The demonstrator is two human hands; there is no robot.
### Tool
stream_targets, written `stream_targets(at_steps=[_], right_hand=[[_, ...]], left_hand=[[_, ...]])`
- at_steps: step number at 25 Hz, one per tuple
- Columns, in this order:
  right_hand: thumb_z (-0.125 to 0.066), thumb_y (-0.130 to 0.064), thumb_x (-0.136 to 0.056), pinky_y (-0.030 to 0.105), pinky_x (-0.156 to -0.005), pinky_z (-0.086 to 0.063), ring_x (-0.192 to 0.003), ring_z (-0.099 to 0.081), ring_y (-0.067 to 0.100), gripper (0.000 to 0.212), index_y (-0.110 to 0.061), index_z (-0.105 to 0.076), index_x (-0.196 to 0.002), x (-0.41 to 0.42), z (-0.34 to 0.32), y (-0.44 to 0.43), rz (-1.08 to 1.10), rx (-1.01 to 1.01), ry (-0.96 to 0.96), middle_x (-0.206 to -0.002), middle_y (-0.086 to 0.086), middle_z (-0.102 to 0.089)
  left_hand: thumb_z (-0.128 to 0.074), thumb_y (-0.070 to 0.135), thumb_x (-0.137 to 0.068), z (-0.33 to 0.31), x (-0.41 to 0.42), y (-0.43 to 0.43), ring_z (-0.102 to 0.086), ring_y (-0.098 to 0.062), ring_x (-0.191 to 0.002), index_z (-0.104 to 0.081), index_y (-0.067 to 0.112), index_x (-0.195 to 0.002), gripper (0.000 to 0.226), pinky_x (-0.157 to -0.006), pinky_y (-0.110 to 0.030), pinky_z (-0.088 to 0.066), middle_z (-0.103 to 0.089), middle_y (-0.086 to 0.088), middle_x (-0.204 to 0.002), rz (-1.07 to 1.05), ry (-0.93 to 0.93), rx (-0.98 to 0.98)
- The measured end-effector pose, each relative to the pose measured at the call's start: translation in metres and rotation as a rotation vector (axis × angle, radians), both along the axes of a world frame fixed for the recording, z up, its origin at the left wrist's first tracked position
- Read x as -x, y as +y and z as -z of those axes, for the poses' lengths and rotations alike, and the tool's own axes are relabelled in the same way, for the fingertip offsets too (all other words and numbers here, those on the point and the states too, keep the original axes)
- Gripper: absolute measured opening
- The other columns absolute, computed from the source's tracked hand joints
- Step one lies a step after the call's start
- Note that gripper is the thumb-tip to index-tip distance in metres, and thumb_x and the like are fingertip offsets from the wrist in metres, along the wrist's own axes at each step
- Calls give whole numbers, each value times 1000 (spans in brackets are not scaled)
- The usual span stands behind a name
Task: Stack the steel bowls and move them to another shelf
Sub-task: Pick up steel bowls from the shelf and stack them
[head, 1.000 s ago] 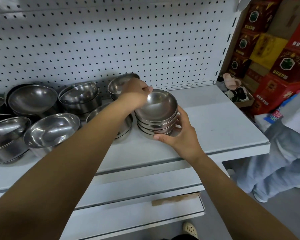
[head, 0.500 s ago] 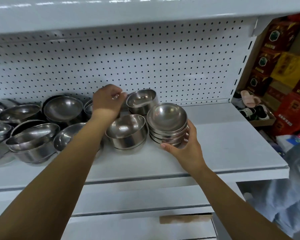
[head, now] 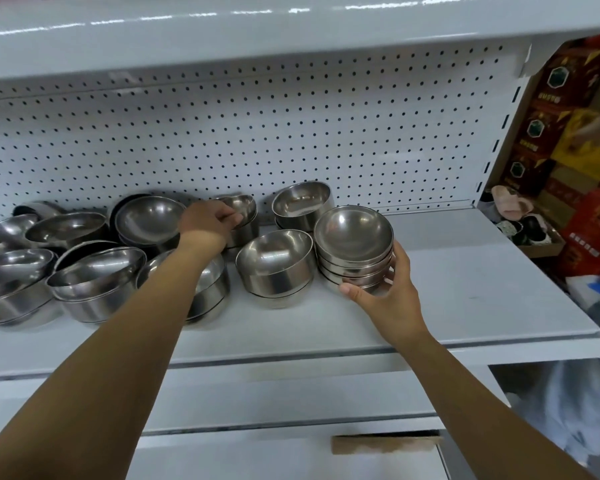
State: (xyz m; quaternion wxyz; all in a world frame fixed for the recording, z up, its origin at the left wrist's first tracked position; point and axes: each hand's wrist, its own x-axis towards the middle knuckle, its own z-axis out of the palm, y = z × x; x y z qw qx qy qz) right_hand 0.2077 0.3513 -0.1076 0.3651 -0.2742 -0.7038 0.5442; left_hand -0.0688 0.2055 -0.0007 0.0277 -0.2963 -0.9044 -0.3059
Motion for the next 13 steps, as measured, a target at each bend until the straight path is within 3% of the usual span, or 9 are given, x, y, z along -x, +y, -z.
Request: stream_targets(at_steps=[4, 9, 13], right_hand=[[-96, -27, -69, 6, -90, -48, -109, -59, -17, 114, -43, -26, -158, -1, 0, 1, -2, 0, -32, -133, -30, -52], [-96, -26, -71, 2, -83, -48, -104, -59, -21, 112, -43, -28, -158, -1, 1, 0, 12, -16, -43, -133, -22, -56], [-95, -26, -71, 3, -84, -48, -104, -59, -22, 111, -42, -28, -158, -1, 1, 0, 8, -32, -43, -134, -23, -55]], left_hand=[[-70, 30, -96, 1, 0, 0, -62, -17, -85, -74, 17, -94, 13, -80, -25, -39, -71, 1, -91, -12, -24, -71], [-75, 22, -92, -11, -14, -1, -68, -14, -84, -74, 16, -86, 9, -85, -28, -52, -74, 5, -91, 79, -131, -363], [-76, 15, -91, -31, -45, 2, -64, 9, -71, -78, 13, -91, 4, -79, -22, -57, -72, 23, -74, 274, -152, -520]])
